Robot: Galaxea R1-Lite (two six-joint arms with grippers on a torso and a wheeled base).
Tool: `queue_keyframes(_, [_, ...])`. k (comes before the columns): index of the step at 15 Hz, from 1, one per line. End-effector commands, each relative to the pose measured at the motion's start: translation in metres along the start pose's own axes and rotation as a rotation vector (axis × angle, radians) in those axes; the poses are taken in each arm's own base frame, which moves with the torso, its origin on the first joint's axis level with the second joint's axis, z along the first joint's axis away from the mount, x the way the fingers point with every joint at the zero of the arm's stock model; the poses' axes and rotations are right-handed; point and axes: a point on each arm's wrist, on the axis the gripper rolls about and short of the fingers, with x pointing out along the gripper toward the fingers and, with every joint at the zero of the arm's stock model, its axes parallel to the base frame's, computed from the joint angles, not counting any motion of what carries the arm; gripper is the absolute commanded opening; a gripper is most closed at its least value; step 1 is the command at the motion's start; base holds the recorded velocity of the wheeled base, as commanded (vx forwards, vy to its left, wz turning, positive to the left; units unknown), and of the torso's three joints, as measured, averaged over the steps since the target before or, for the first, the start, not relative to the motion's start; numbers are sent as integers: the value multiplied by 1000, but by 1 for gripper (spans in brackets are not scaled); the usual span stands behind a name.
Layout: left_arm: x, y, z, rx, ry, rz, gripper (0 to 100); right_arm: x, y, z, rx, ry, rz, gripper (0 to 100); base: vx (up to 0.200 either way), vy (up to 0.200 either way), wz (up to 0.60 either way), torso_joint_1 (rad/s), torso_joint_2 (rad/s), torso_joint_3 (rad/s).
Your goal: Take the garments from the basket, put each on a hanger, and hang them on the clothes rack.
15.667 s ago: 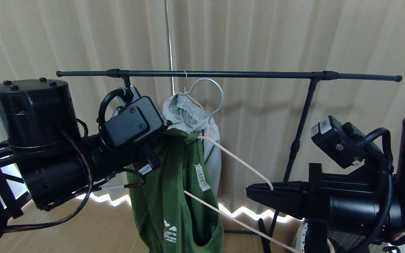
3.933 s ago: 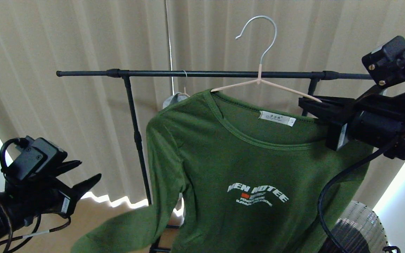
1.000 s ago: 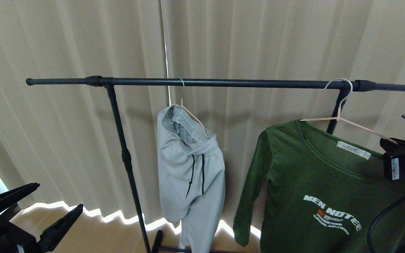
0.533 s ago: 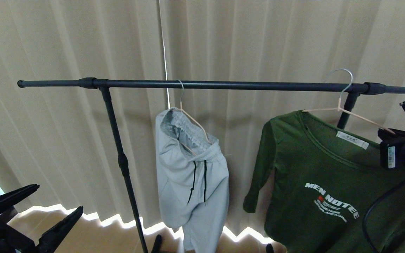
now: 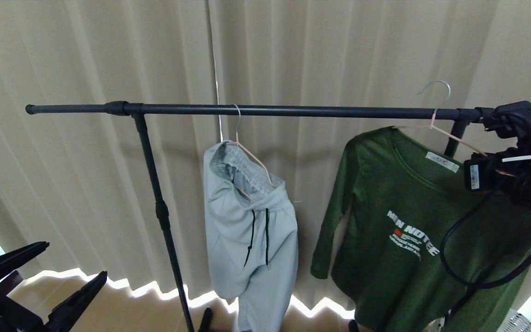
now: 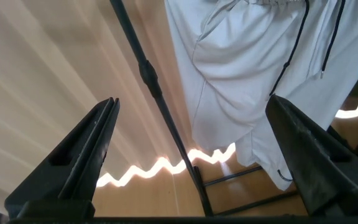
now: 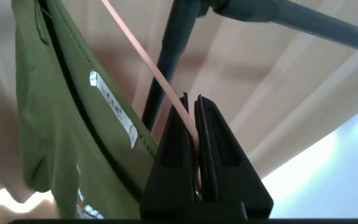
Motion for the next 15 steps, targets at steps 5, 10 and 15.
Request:
queue_keyframes(5, [-1,-2,-3,18,6,-18,100,11,12,-21,-36,79,24,0,0,0,0,0,0,0])
queue_keyframes(10, [-1,-3,-3,21,5,-20,100,10,12,-24,-41,89,29,0,0,0,0,0,0,0])
queue_keyframes(15, [-2,-3,-2,31,-3,-18,100,9,12,-24,-41,90,27,0,0,0,0,0,0,0])
